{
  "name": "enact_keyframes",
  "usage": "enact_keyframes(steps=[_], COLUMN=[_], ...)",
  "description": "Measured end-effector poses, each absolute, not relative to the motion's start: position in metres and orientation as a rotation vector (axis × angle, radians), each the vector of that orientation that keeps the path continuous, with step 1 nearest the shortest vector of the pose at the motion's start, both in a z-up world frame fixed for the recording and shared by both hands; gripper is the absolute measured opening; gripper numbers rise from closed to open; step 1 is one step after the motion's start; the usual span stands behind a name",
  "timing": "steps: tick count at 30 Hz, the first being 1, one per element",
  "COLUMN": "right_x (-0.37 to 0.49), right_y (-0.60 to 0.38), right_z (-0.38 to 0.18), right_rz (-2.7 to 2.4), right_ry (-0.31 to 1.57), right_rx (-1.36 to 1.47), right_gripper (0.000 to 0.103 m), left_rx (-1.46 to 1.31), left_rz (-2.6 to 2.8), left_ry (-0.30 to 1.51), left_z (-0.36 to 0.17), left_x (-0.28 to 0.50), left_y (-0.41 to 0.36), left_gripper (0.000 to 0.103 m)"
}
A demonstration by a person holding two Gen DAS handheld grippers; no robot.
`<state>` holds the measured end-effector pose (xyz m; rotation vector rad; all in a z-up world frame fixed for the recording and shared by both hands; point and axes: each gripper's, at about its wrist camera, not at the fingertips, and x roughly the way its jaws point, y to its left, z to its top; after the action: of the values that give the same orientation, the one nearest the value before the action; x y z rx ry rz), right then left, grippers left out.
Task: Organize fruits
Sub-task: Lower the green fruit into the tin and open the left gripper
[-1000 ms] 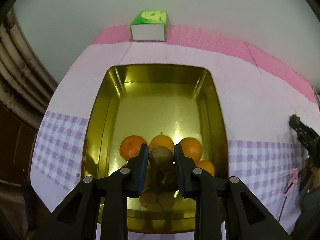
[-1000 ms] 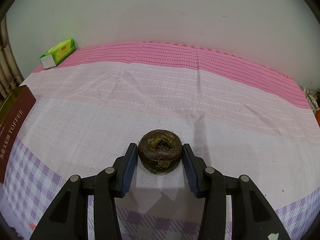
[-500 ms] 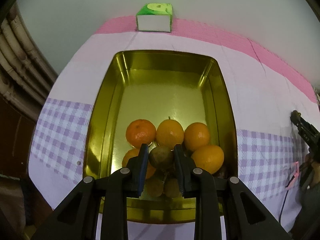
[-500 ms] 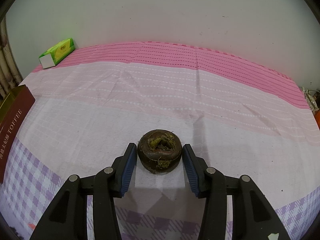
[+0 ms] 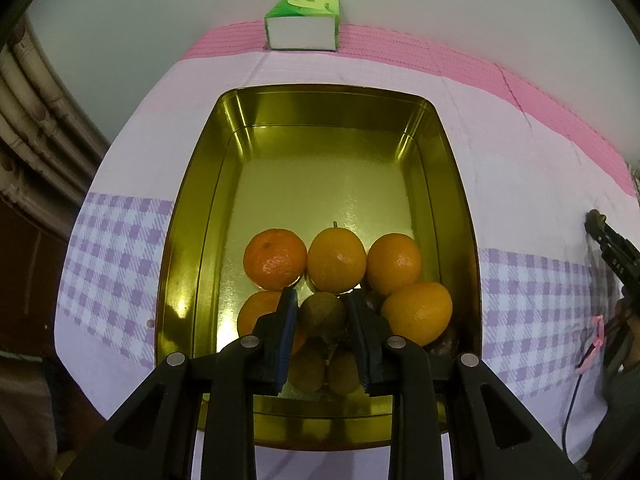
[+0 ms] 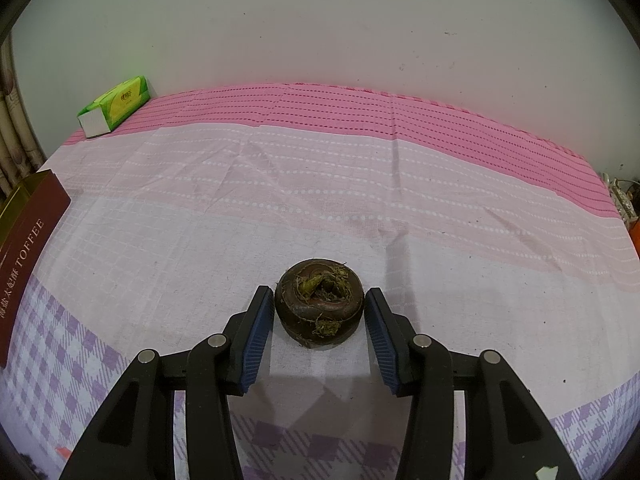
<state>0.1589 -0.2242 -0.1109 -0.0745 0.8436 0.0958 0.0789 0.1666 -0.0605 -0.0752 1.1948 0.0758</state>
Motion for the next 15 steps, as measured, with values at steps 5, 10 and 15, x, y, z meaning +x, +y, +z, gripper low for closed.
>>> enact_keyframes(steps=[5, 10, 15], right_x=[0.1600, 0.1604, 0.1606], right_y=[-0.2255, -0.2257, -0.2253], right_z=[-0.1114, -0.1114, -0.1112], right_rz=[0.095, 0.094, 0.094], right_ry=[0.844, 0.844, 0.844], right_rx=[-0.076, -0.076, -0.077], right_gripper=[0.045, 0.046, 0.046], left_rx=[-0.070, -0.073, -0.074], left_rz=[0.078, 0.079, 0.089], left_ry=[1.196, 1.197, 1.191], left_z=[-0.0598, -0.0598, -0.0572], left_x=[0.0783, 0.0790, 0.0784], left_y=[0.1672, 0.1669, 0.1677], left_gripper=[0.028, 0.028, 0.033])
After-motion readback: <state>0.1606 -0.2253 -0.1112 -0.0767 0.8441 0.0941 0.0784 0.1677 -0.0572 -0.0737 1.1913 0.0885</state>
